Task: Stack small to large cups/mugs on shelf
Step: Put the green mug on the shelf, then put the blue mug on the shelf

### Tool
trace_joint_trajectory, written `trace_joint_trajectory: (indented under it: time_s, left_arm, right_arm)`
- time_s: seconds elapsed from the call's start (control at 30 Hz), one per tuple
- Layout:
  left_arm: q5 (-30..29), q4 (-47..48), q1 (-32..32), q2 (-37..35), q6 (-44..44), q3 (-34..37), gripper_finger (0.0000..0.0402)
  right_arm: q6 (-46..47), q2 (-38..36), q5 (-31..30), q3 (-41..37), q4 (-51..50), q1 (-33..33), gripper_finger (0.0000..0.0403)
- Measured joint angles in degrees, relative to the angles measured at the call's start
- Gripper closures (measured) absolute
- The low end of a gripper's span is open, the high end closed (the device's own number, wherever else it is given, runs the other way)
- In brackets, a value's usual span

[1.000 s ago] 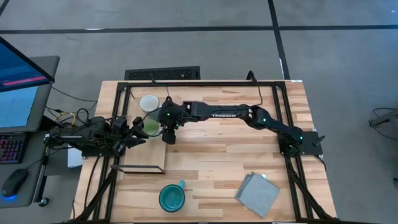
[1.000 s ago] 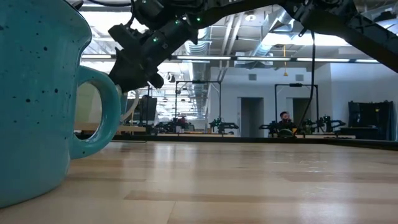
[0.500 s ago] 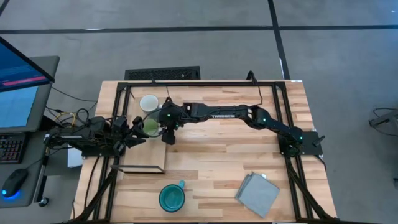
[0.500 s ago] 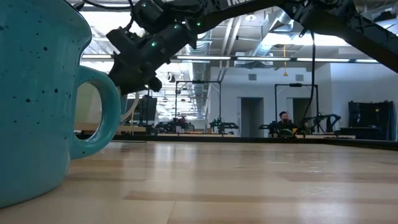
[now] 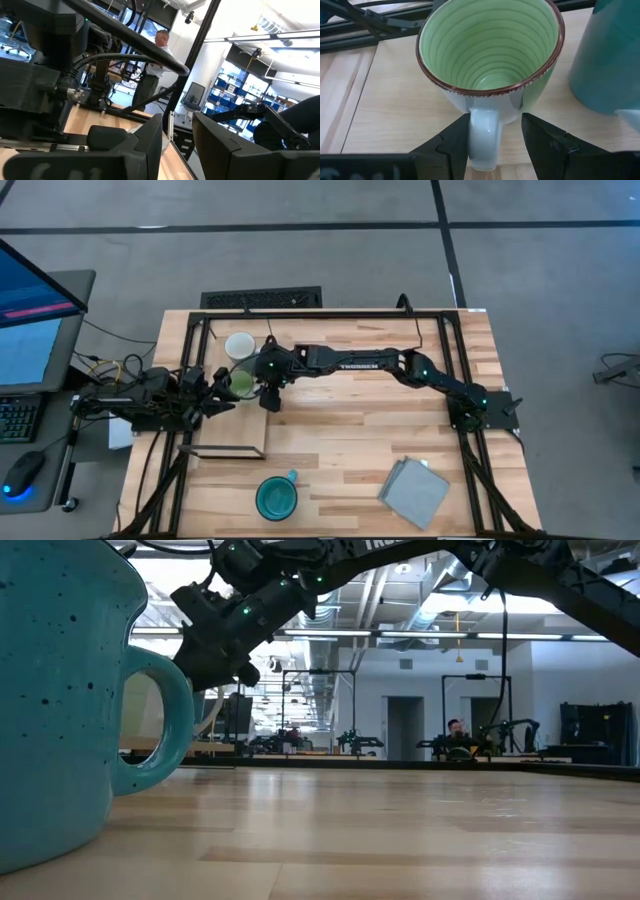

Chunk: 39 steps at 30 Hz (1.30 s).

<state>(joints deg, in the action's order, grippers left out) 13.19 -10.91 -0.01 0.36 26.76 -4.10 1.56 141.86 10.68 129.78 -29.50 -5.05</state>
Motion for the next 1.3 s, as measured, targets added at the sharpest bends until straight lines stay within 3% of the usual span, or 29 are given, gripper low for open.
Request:
trace_joint_trajectory:
  time_s: [0.87,1.3]
  left_arm:
    - [-0.04,0.01,0.0,0.0,0.0,0.0,0.0303]
    - [-0.04,0.03,-0.01,0.0,0.0,0.0,0.0303]
  right_arm:
    - [0.04,0.0,-0.07,0.02,-1.31,0.27,0.0204]
    - [-0.01,0.0,-0.26,0.02,-12.83,-0.14,0.0157]
